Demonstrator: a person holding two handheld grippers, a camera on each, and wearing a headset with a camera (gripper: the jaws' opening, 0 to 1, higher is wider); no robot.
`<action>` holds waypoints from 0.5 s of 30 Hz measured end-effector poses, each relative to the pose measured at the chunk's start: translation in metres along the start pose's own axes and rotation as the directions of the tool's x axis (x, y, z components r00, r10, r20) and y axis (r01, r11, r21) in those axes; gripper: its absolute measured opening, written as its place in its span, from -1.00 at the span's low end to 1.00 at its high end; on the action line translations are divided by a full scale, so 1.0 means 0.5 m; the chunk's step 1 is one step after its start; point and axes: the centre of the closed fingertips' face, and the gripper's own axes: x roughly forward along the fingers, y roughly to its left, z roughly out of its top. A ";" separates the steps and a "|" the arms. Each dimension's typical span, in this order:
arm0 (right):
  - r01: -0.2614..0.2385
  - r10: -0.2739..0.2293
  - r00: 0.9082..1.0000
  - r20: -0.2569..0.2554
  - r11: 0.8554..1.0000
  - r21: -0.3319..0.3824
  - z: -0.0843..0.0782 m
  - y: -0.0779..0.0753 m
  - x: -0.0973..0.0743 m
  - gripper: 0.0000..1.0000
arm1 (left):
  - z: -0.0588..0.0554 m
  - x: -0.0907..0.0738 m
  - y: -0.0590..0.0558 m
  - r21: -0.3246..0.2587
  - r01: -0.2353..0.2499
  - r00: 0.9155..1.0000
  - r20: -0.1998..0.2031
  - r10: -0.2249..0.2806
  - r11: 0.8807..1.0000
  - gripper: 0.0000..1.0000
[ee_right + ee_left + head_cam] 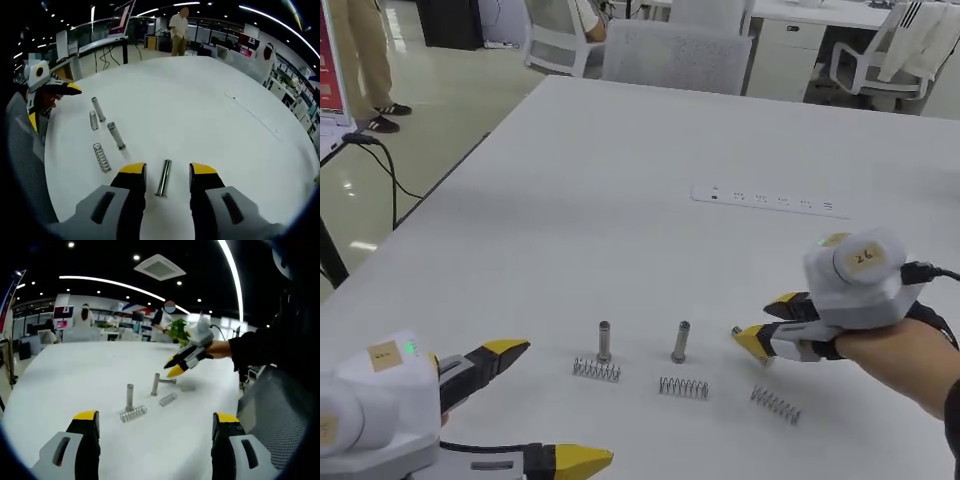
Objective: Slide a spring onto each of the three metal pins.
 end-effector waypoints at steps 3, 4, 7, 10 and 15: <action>-0.004 0.005 1.000 -0.021 1.000 0.008 -0.004 0.000 0.009 -0.40 | -0.001 0.000 0.000 -0.001 0.001 1.000 -0.002 -0.001 1.000 0.81; -0.008 0.009 0.999 -0.035 1.000 0.017 -0.008 -0.001 0.014 -0.44 | -0.002 0.000 0.000 0.000 0.002 1.000 -0.003 -0.002 1.000 0.81; -0.010 0.012 0.999 -0.050 1.000 0.028 -0.008 0.000 0.020 -0.53 | -0.002 0.000 0.000 0.000 0.002 1.000 -0.004 -0.002 1.000 0.80; -0.013 0.015 0.998 -0.067 1.000 0.028 -0.011 0.003 0.028 -0.60 | -0.002 0.000 0.000 -0.002 0.001 1.000 -0.004 -0.001 1.000 0.80; -0.016 0.019 0.996 -0.093 0.999 0.035 -0.017 0.004 0.039 -0.66 | -0.002 0.000 0.000 -0.003 0.000 1.000 -0.005 0.000 1.000 0.79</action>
